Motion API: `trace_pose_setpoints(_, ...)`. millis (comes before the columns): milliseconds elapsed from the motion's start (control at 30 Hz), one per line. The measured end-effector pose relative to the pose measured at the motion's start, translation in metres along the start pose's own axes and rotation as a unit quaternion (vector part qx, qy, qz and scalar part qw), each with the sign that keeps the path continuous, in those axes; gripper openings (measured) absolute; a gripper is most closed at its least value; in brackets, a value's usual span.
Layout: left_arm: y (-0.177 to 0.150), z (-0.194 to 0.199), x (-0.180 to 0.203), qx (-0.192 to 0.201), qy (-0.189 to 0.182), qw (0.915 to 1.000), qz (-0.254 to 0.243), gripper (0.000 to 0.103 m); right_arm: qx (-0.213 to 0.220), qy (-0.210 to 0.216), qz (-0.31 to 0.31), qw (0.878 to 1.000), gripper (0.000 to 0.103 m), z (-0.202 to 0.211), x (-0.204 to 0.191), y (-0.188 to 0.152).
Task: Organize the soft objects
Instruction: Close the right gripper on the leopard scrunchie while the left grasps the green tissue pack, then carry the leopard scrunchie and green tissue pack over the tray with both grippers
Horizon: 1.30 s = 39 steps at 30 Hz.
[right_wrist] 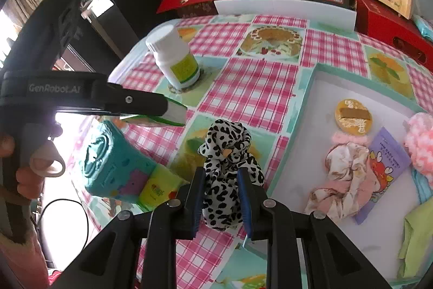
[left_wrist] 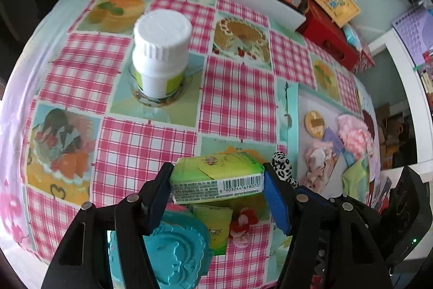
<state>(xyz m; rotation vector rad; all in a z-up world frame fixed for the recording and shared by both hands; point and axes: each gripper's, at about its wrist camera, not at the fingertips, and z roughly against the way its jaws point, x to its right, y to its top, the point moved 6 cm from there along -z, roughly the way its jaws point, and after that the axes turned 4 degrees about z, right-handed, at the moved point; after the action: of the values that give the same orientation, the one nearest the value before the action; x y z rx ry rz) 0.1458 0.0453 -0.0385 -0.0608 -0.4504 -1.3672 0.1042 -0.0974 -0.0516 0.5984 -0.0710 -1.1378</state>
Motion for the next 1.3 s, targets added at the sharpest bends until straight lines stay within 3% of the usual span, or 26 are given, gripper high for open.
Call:
trace_pose_setpoints(467, 0.006, 0.037, 0.022, 0.061, 0.003, 0.9981, -0.004, 0.066, 0.074, -0.006, -0.018, 0.997, 0.026, 0.056, 0.016, 0.02)
trace_pose_setpoints(767, -0.003, 0.037, 0.048, 0.065, 0.001, 0.9977, -0.02, 0.066, 0.095, -0.025, -0.039, 0.994, 0.026, 0.079, 0.04, 0.019)
trace_pose_setpoints(1300, -0.012, 0.021, 0.122, 0.053, -0.014, 0.9949, -0.085, 0.066, 0.113, -0.099, -0.132, 0.98, 0.026, 0.116, 0.131, 0.0)
